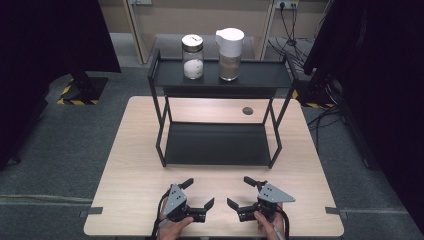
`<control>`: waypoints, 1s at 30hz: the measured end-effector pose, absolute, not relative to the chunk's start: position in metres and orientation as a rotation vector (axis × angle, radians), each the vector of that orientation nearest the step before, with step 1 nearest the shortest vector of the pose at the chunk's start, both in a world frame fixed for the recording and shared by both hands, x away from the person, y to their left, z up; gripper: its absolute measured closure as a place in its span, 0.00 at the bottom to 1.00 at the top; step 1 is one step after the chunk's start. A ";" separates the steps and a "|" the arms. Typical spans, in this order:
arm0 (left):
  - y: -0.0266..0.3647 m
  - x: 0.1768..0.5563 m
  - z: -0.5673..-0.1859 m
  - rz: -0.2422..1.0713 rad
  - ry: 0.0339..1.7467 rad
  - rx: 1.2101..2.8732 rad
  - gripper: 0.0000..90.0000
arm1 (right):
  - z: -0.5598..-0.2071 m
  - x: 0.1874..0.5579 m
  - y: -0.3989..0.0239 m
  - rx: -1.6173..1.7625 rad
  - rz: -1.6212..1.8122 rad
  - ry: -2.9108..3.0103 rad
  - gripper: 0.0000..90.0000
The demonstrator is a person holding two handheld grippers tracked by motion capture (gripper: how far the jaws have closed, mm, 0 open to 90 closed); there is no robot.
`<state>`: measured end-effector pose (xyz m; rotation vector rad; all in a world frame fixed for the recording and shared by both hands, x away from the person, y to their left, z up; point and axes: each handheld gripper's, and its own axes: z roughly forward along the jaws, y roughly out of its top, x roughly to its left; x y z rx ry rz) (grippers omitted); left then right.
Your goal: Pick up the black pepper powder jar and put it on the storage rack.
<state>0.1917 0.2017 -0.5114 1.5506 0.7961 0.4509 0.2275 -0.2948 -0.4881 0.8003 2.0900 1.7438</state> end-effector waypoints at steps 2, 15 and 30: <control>0.202 0.192 -0.511 0.452 0.796 1.550 0.00 | -0.488 0.228 -0.295 0.801 1.744 2.090 0.02; 0.202 0.192 -0.511 0.451 0.795 1.552 0.00 | -0.489 0.228 -0.296 0.811 1.750 2.087 0.02; 0.202 0.192 -0.511 0.451 0.798 1.549 0.00 | -0.489 0.228 -0.296 0.813 1.749 2.086 0.02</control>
